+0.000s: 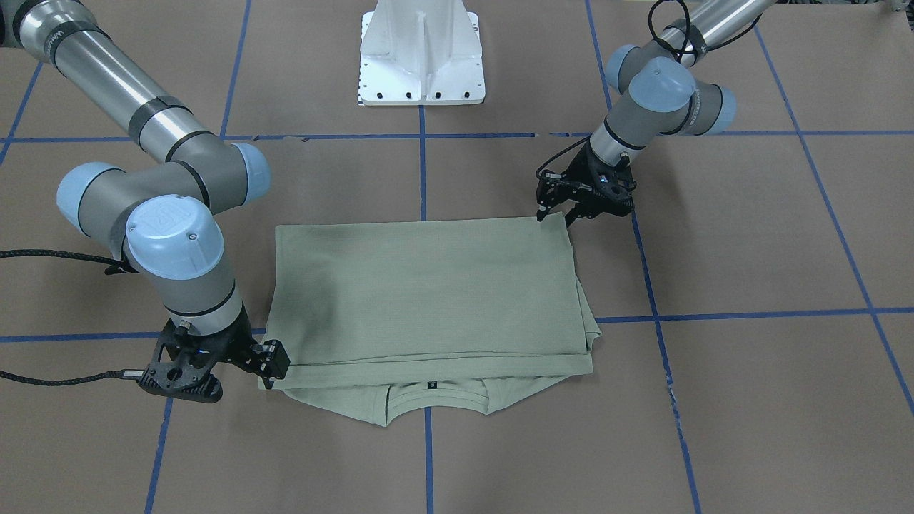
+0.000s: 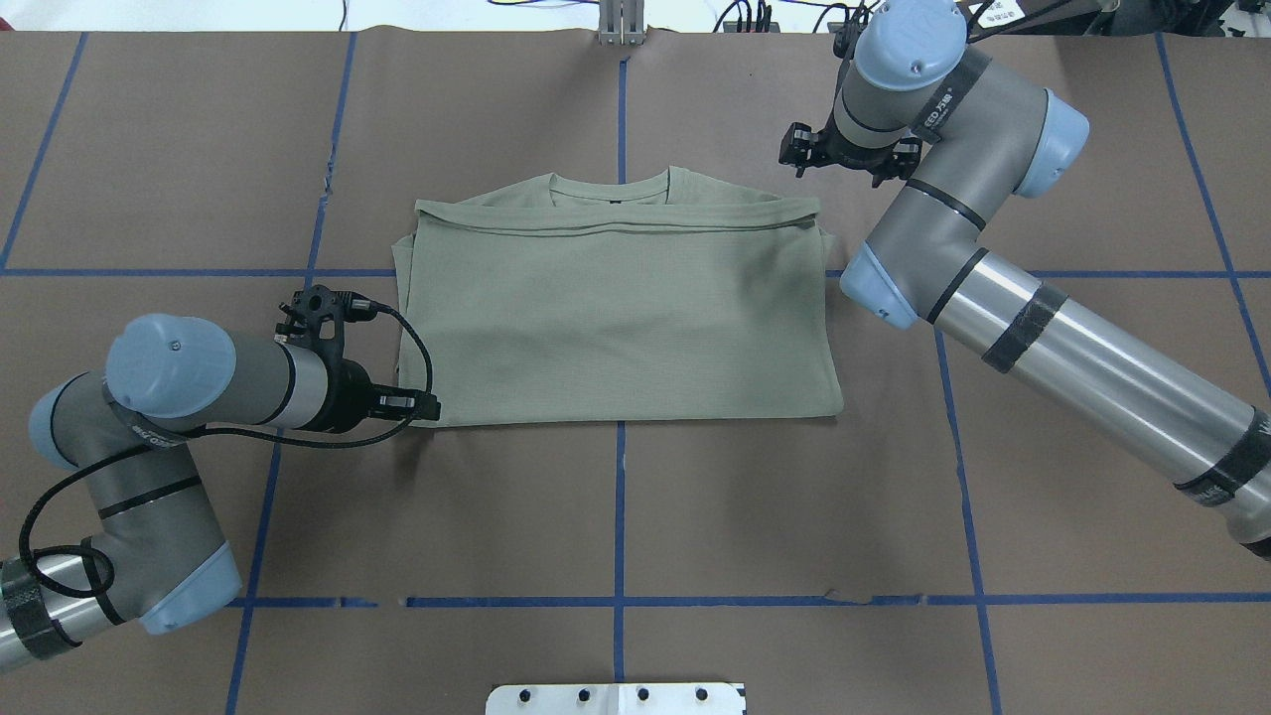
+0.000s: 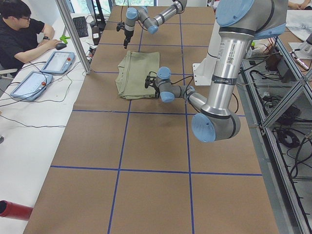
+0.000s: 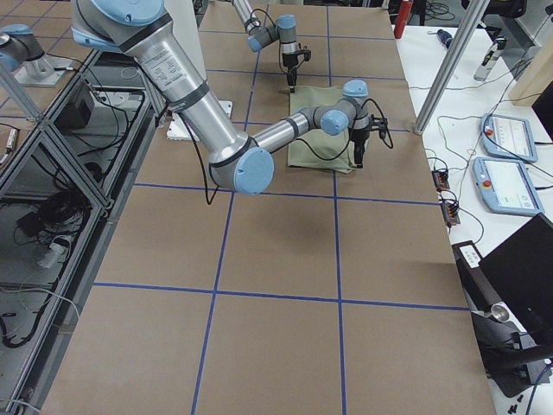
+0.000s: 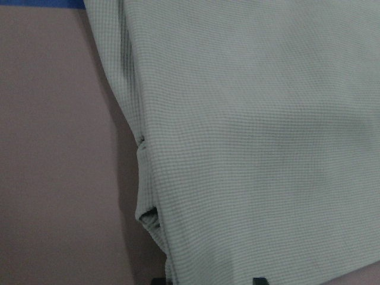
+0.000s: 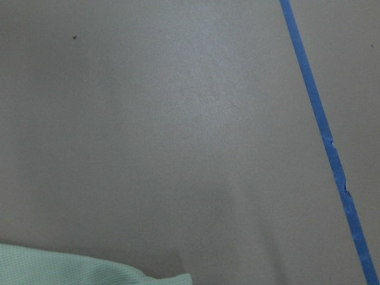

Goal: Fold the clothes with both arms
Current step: 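Grasp the folded shirt's side edge with the left gripper, then drag the shirt edge away from the robot with the left gripper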

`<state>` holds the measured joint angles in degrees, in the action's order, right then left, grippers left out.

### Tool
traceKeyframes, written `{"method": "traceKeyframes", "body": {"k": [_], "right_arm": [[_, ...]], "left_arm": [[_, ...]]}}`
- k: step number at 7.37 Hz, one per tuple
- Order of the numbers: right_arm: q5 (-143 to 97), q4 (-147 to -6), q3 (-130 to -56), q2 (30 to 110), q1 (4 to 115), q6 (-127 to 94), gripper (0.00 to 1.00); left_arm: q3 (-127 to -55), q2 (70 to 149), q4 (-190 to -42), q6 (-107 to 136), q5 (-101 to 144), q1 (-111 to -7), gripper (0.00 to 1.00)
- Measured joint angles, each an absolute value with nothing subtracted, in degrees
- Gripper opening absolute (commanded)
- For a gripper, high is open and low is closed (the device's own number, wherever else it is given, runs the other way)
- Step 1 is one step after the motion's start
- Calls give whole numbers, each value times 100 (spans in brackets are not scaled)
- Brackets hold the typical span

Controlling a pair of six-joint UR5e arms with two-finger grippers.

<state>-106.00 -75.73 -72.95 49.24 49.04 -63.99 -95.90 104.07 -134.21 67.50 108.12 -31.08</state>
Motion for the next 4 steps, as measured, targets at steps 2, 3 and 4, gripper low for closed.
{"method": "traceKeyframes", "body": {"k": [2,3,4], "right_arm": [[-10599,-7570,-7295,4929,4904,-6399,100],[-10600,-7568,-7295,4929,4904,-6398,100],[-10600,-7568,-7295,4928,4904,-6398,100]], "left_arm": [[-9599,10404,-13421,6756,10822,-3105,0],[-9599,10398,-13421,6756,10821,-3110,0],[-9600,10379,-13421,6751,10824,-3120,0]]}}
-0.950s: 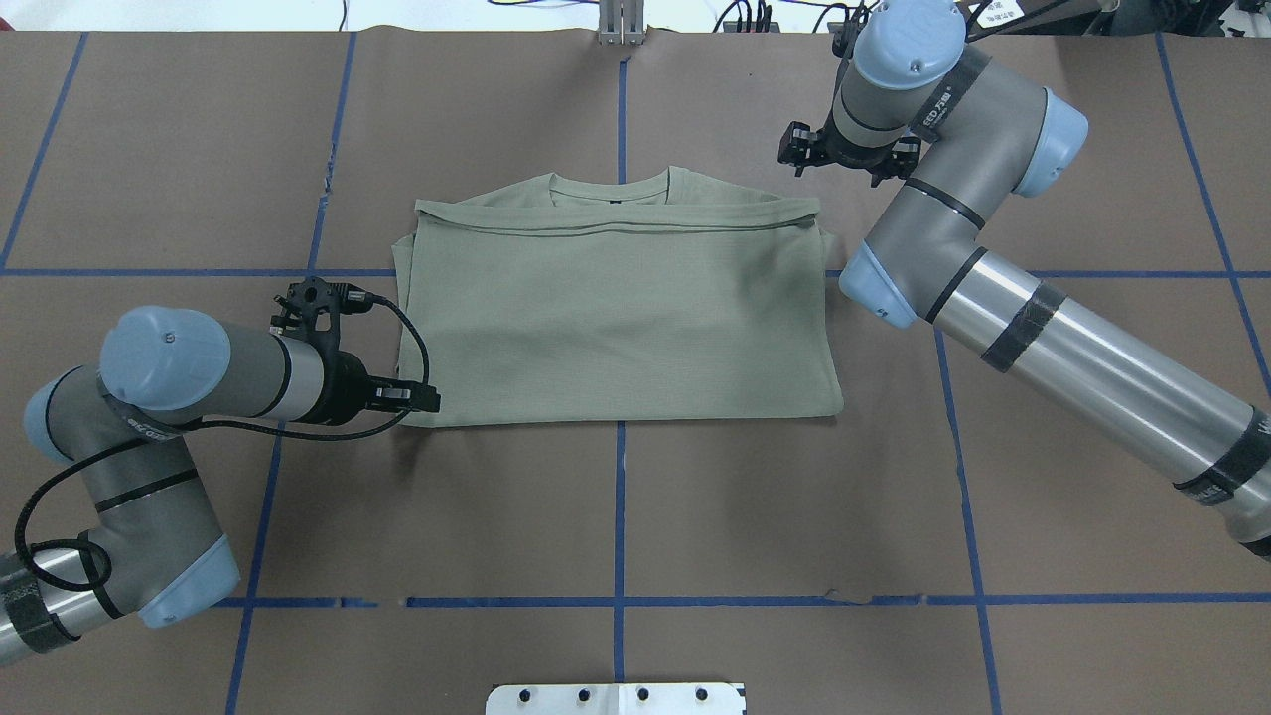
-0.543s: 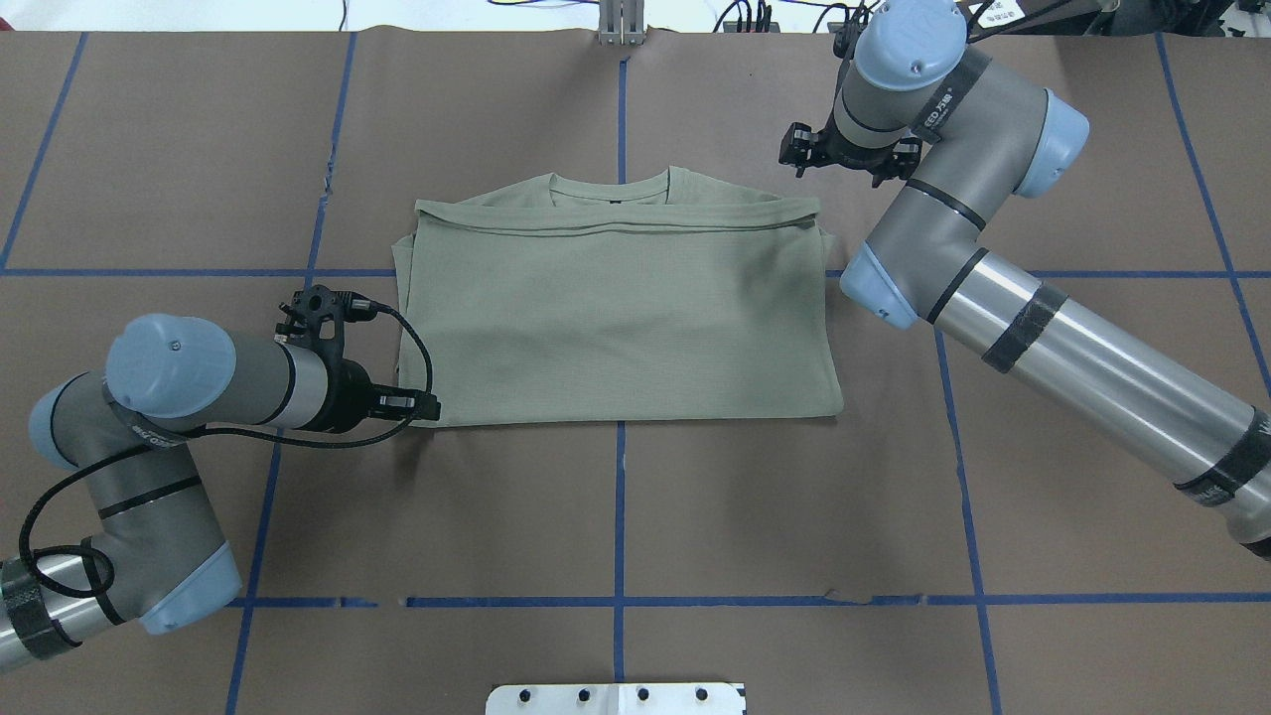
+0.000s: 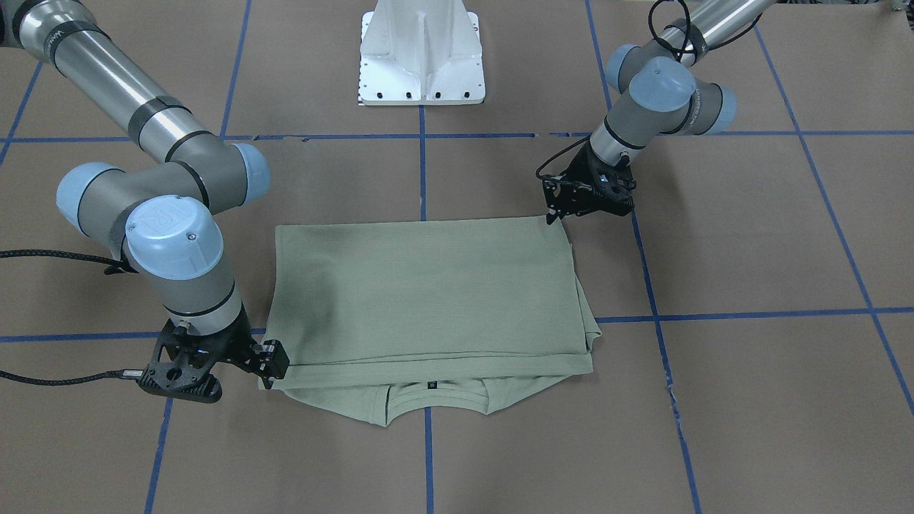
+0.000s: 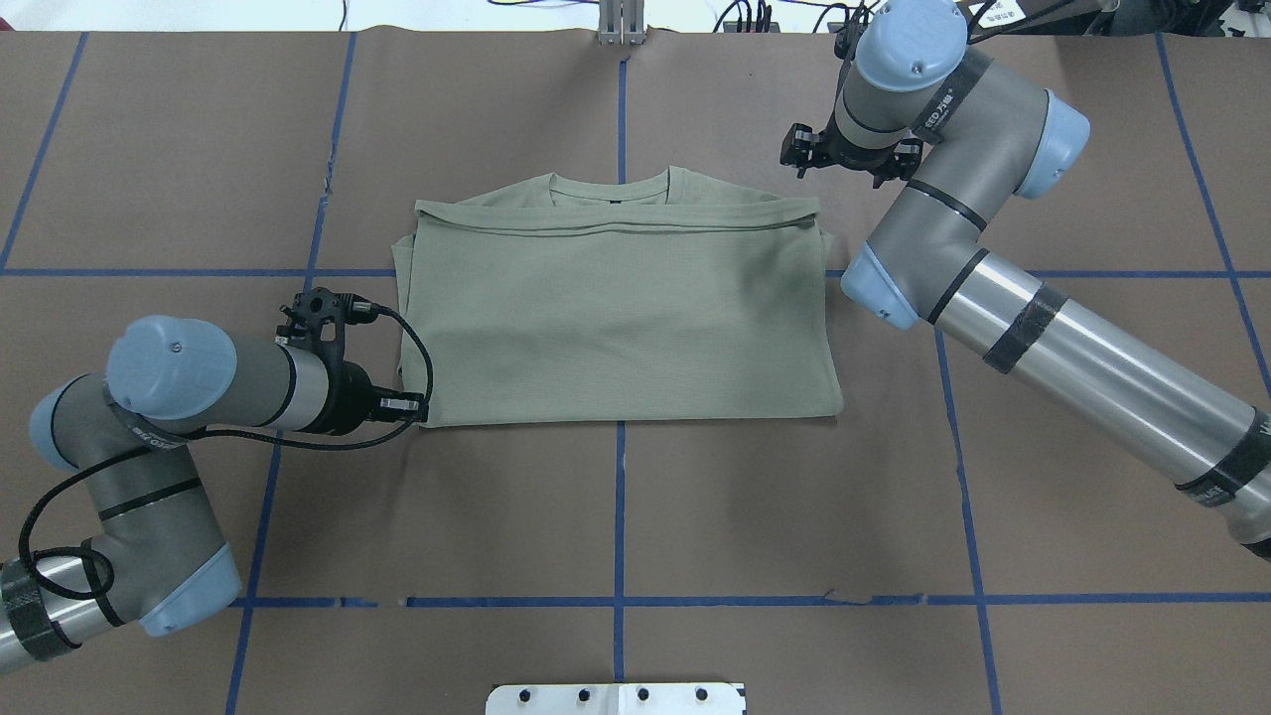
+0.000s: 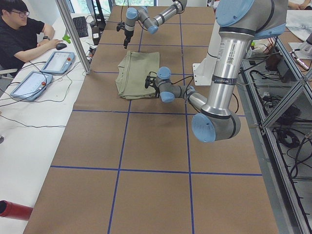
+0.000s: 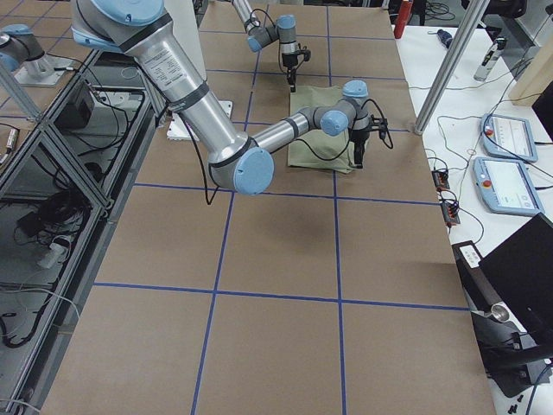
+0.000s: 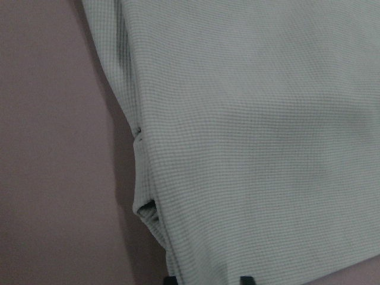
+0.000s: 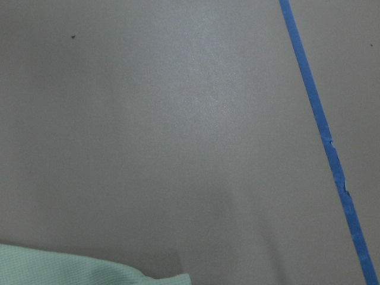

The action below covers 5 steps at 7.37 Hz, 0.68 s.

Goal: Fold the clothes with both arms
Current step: 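Drag the shirt edge away from the robot with the left gripper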

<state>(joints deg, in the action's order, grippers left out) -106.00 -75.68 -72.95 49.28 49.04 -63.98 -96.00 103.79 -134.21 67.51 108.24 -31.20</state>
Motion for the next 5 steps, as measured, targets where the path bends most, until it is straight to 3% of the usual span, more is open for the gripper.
{"method": "traceKeyframes", "body": {"k": [5], "right_arm": [[-10599,-7568,-7306,4929,4904,-6398,100]], "left_arm": [[-9525,10247,-12897,5380,10913,-4175,0]]}}
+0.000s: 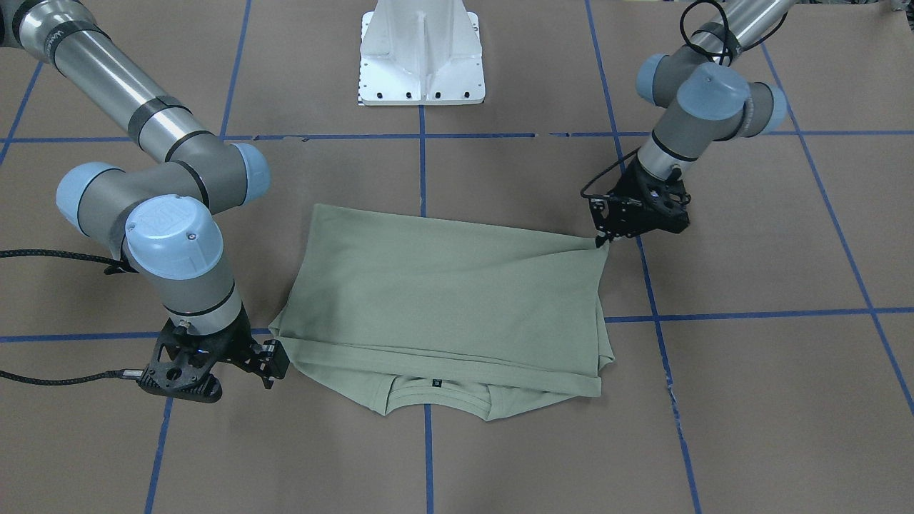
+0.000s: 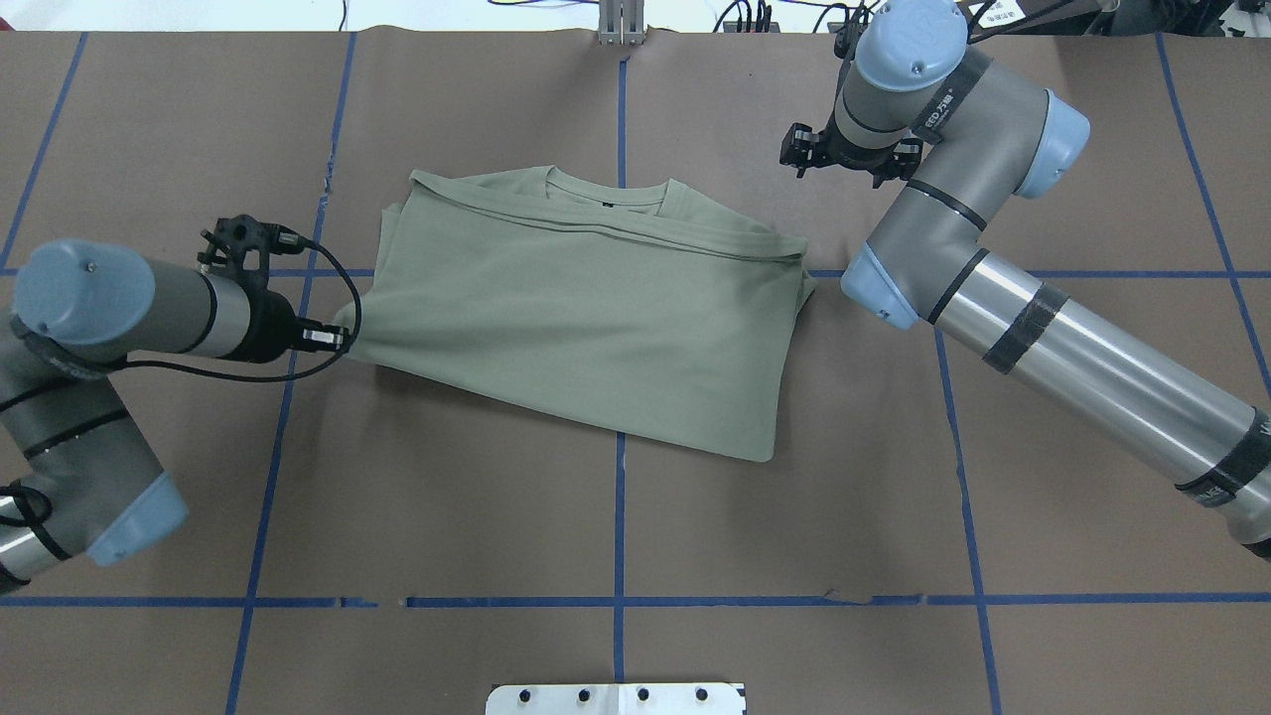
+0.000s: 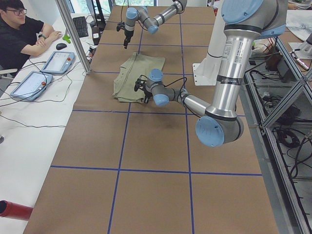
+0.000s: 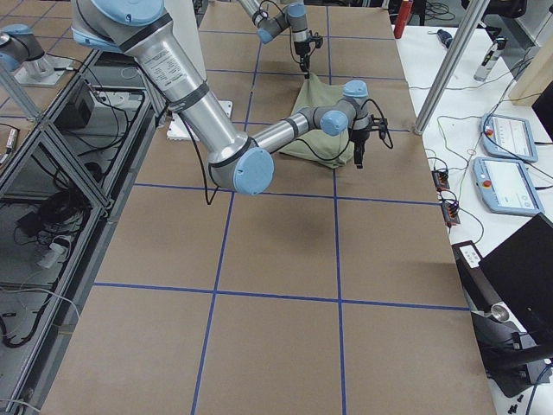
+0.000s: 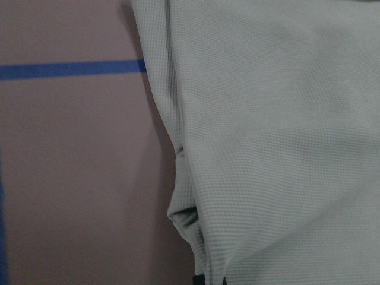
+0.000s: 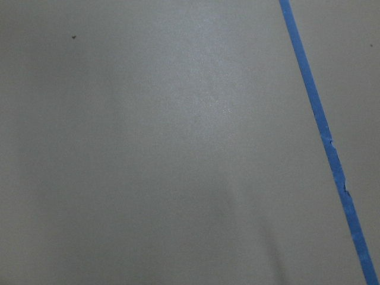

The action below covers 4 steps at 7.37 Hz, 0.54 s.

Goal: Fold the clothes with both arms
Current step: 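Drag the shirt edge away from the robot with the left gripper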

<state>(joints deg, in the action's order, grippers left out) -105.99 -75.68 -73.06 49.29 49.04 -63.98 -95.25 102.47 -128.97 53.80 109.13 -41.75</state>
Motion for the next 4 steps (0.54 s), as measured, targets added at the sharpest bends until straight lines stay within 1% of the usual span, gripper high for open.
{"method": "traceKeyframes", "body": {"k": [1,2,4], "right_arm": [[-10600,-7567,-7321,4925,4904,-6400,100],[-10600,-7566,-7348,4921,4902,-6407,100],[-10594,-7565,-7415,4904,4881,-6430,100]], "left_arm": [[-9140,10524,-12727,4902,10915,-4550,0],[-8550,10956,-12658,4475,10918,-4910,0],[-7069,12003,-12634,3640,10902,-5486,0]]}}
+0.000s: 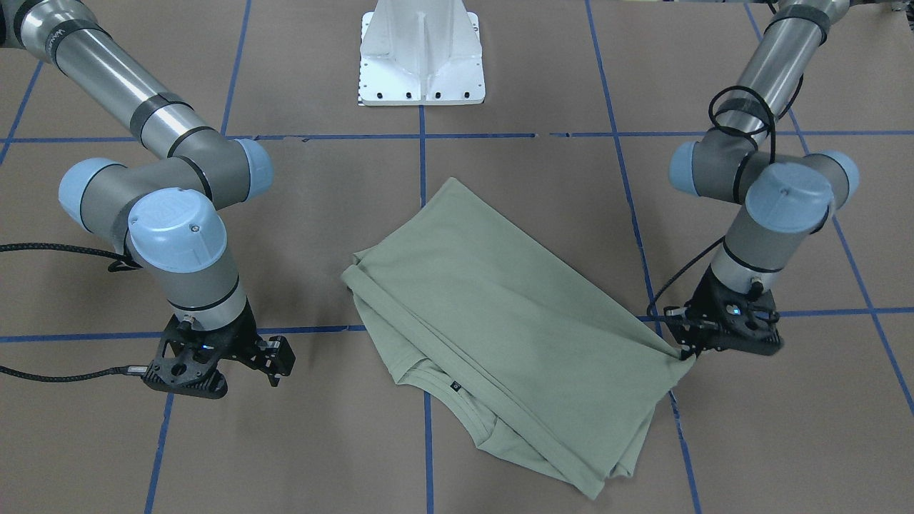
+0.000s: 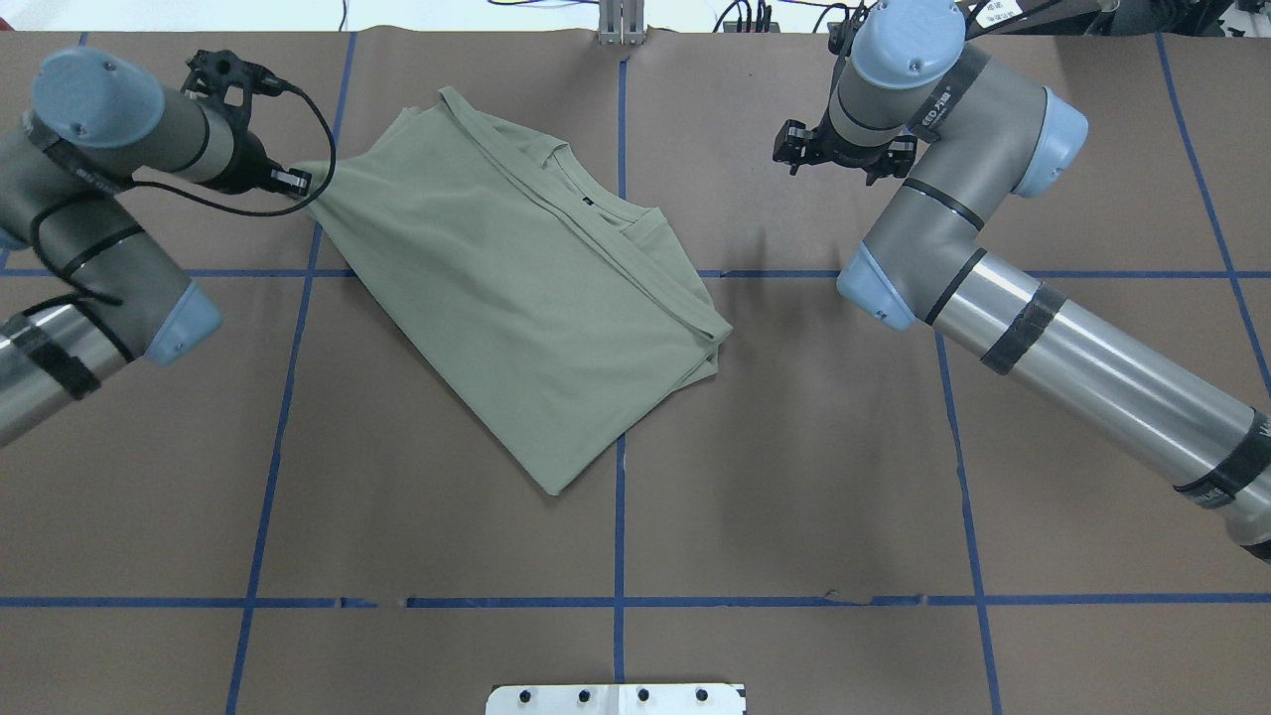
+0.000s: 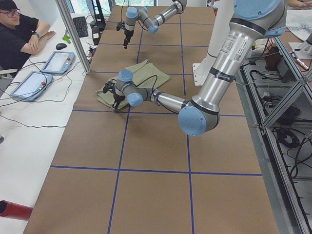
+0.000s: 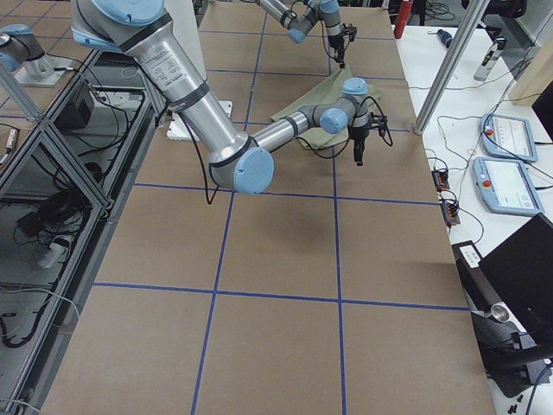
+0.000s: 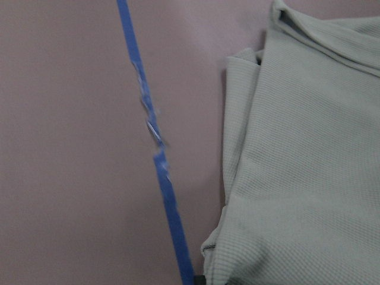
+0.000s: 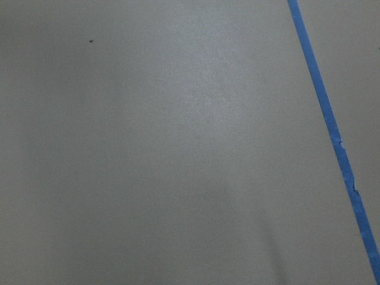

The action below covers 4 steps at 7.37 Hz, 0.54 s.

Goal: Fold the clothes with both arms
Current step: 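Drag the shirt edge away from the robot with the left gripper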

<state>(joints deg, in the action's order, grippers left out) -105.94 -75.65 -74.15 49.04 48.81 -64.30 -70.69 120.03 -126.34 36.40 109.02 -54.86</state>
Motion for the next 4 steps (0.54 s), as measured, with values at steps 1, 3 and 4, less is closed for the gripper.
{"method": "traceKeyframes", "body": {"k": [1,3,4], "right_arm": [[-10594,-7566,-7434,4892,4869,-6439,100],[-10597,-7567,-7450,4848,4850,-6463,100],[-10594,-7569,-7453,4771,4812,-6514,100]], "left_arm": [[-6423,12445,-12653,3346,10799,-5621,0],[-5505,13134,-12713,2975,10387,-5731,99],[-5355,13223,-12846,2819,10318,-5779,100]]}}
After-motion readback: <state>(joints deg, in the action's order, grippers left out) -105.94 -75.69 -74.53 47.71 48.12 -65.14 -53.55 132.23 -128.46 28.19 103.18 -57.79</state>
